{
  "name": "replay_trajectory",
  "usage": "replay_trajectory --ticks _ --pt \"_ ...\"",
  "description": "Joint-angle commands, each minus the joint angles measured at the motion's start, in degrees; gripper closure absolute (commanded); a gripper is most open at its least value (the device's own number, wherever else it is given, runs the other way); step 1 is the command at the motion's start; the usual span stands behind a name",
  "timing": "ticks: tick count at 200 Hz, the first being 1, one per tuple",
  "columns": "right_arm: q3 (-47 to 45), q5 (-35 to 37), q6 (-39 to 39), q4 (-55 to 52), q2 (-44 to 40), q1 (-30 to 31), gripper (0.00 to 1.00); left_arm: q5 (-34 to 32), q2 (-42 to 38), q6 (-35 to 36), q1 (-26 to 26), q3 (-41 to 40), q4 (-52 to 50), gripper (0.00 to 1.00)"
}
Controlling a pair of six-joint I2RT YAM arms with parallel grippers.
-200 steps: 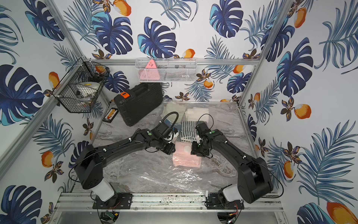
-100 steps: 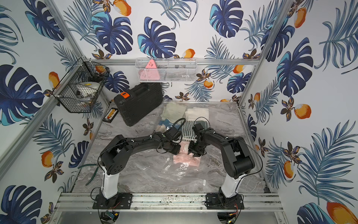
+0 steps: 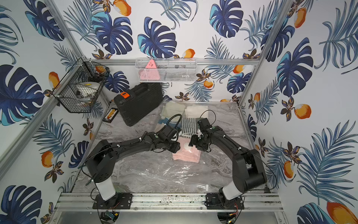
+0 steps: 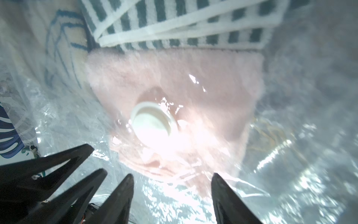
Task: Place the folded towel into the vacuum bag
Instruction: Adjust the vacuum bag at the center of the board, then close the vacuum bag at the center of the board.
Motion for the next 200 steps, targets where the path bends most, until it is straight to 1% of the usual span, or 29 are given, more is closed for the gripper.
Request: replay_trajectory --ticks 1,22,40,57,79,110,117,136,146,172,200 --pt "-4.94 4.65 1.46 -6.62 -7.14 -0.5 0.29 1.24 -4.48 2.83 -3.79 -2.82 0.65 0.6" --pt "-10.09 7.33 3.51 -10.66 -13.96 -1.93 0.26 0.84 -7.63 2.54 -7.37 -5.34 2.08 0.59" --pt "-13.32 6.93 4.73 -13.64 -17.45 -4.21 0.25 -0.19 -8.61 3.45 -10.09 -5.91 2.46 0.59" --pt "-12.04 8.63 6.66 -17.03 -19.24 -4.51 0.23 -0.02 -8.62 3.95 -11.62 -5.96 3.07 0.59" --pt "-12.76 9.12 9.37 -19.87 -21.69 -6.93 0.22 0.04 -8.76 5.35 -14.04 -5.29 3.54 0.58" --pt "-19.34 4.27 11.86 -17.74 -26.0 -9.44 0.22 0.06 -11.16 8.99 -17.81 -7.95 9.5 0.57" --pt "-20.39 3.23 11.73 -17.35 -26.01 -10.15 0.22 0.34 -12.0 11.19 -19.17 -9.07 11.47 0.56" --pt "-21.6 0.42 11.03 -16.03 -24.83 -11.37 0.22 -3.75 -13.86 18.01 -24.08 -11.1 14.35 0.54" --pt "-22.42 -2.23 11.09 -14.22 -24.43 -11.59 0.22 -5.13 -14.29 20.56 -25.71 -11.75 15.39 0.52" --pt "-26.39 -9.86 12.73 -8.05 -23.68 -11.94 0.24 -7.05 -13.91 23.99 -27.2 -12.3 14.9 0.49" --pt "-28.48 -11.28 12.34 -6.05 -23.03 -12.47 0.28 -7.78 -13.1 26.39 -28.69 -12.78 13.09 0.45"
